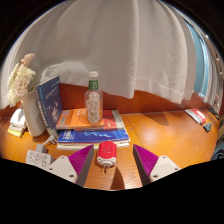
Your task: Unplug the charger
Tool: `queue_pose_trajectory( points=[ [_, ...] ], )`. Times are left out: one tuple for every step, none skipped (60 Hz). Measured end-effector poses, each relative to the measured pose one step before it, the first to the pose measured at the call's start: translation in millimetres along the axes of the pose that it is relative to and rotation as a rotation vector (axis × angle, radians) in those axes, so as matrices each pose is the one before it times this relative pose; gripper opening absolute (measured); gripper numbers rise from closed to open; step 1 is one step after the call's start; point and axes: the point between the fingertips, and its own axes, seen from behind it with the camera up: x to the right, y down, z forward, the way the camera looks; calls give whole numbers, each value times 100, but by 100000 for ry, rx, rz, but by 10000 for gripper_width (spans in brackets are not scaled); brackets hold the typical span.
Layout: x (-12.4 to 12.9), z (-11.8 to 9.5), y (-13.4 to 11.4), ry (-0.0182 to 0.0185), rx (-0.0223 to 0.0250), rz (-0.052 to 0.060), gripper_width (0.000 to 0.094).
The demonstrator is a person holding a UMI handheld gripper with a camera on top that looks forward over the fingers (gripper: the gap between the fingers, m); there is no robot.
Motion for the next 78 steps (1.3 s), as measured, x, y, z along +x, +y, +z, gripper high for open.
queue_pose_trajectory(
  points=[
    [-85, -436, -430, -120, 987, 216, 785],
    [-83, -453, -381, -101, 739, 323, 787],
    [-77, -492, -337, -110, 490, 576, 787],
    [-115, -502, -298, -153, 303, 759, 787],
    [-118, -557, -304, -194, 201, 804, 788],
    [-171, -662, -373, -22, 227, 689, 787],
    [-81, -727, -387, -141, 351, 923, 786],
    [-86, -733, -377, 46, 609, 1118, 788],
    [-151, -779, -390, 8, 771, 1081, 787],
    [-244, -838, -391, -166, 810, 845, 783],
    [-269, -853, -364, -263, 857, 682, 780],
    [-255, -889, -381, -132, 902, 694, 782],
    [-207, -922, -367, 105, 1033, 721, 784],
    [-250, -846, -322, 471, 1277, 725, 785],
    [-301, -958, -320, 147, 1163, 388, 788],
    [-347, -1016, -354, -47, 1206, 305, 793],
    [-406, -930, -297, -316, 1160, 276, 795],
    [-505, -996, -271, -604, 1035, -5, 799],
    [-549, -963, -206, -715, 867, -82, 798],
    [-566, -942, -157, -750, 731, -23, 798],
    [-587, -916, -85, -776, 622, 110, 798],
    [-631, -895, -22, -817, 484, 145, 799],
    [-639, -887, 32, -902, 262, 138, 800],
    [-659, -860, 105, -954, 53, 74, 804],
    [-634, -824, 147, -896, -127, 124, 807],
    [-817, -944, 187, -284, -145, 334, 810],
    [-510, -735, 144, -857, -611, -131, 812],
    [-639, -726, 298, -696, -689, -91, 814],
    [-667, -720, 293, -821, -664, -129, 814],
    [-714, -689, 258, -964, -518, -71, 814],
    [-733, -679, 254, -1031, -334, -97, 815],
    [-698, -632, 208, -993, -195, -231, 817],
    [-858, -535, 431, -800, 234, -362, 817],
    [-661, -557, 192, -980, -94, -440, 816],
    [-620, -493, 240, -692, -284, -472, 813],
    [-573, -439, 309, -698, -375, -442, 814],
    [-574, -436, 312, -571, -554, -378, 814],
    [-565, -401, 363, -525, -544, -287, 814],
    [-568, -378, 351, -599, -576, -140, 815],
    [-612, -328, 353, -764, -634, -71, 816],
    [-637, -358, 372, -958, -634, -24, 814],
    [-669, -240, 454, -1022, -409, -56, 816],
    [-588, -335, 370, -927, -669, -130, 817],
    [-490, -286, 317, -887, -545, -255, 816],
    [-480, -288, 267, -689, -376, -449, 816],
    [-400, -265, 254, -523, -275, -505, 816],
    [-361, -244, 209, -367, -212, -538, 815],
    [-334, -209, 151, -305, -132, -635, 817],
    [-315, -232, 149, -360, 106, -738, 817],
    [-312, -178, 123, -306, 154, -676, 816],
    [-259, -146, 132, -252, 80, -540, 815],
    [-266, 56, 120, -356, -88, -184, 815],
    [-331, -252, 174, -147, -274, 29, 817],
    [-220, -99, 130, -353, -272, 162, 816],
    [-189, -137, 107, -344, -217, 244, 815],
    [-159, -133, 103, -148, -186, 122, 816],
    [-125, -143, 124, -61, -228, 49, 816],
    [-122, -105, 110, -28, -234, -29, 815],
    [-122, -100, 114, -46, -212, -45, 815],
    [-59, -66, 104, -82, -105, -42, 816],
    [-143, -82, 5, -145, -60, -59, 816],
    [-110, -51, -4, -106, 78, -125, 815],
    [-62, -50, 17, -61, 102, -228, 815],
    [-73, -43, 10, 3, 28, -347, 815],
    [-54, -62, 55, 12, -39, -272, 815],
    [-37, -96, 35, 43, -80, -208, 816],
    [-15, -84, 97, 172, 66, -230, 816],
    [-41, -44, 15, 81, 58, -152, 815],
    [-40, -60, -6, 117, 141, -125, 814],
    [-52, -57, 10, 71, 128, -29, 817],
    [-60, -68, 19, 4, 82, 38, 816],
    [-74, -21, -12, -135, -10, 119, 816],
    [-95, -62, 14, -166, 6, 166, 817],
    [-73, -60, 19, -184, 21, 201, 816],
    [-89, -25, 11, -174, -55, 199, 817],
    [-91, -9, 34, -143, -18, 148, 816],
    [-12, -4, 62, -230, 196, 119, 817],
    [-18, 12, 38, -37, 27, 31, 815]
  ],
)
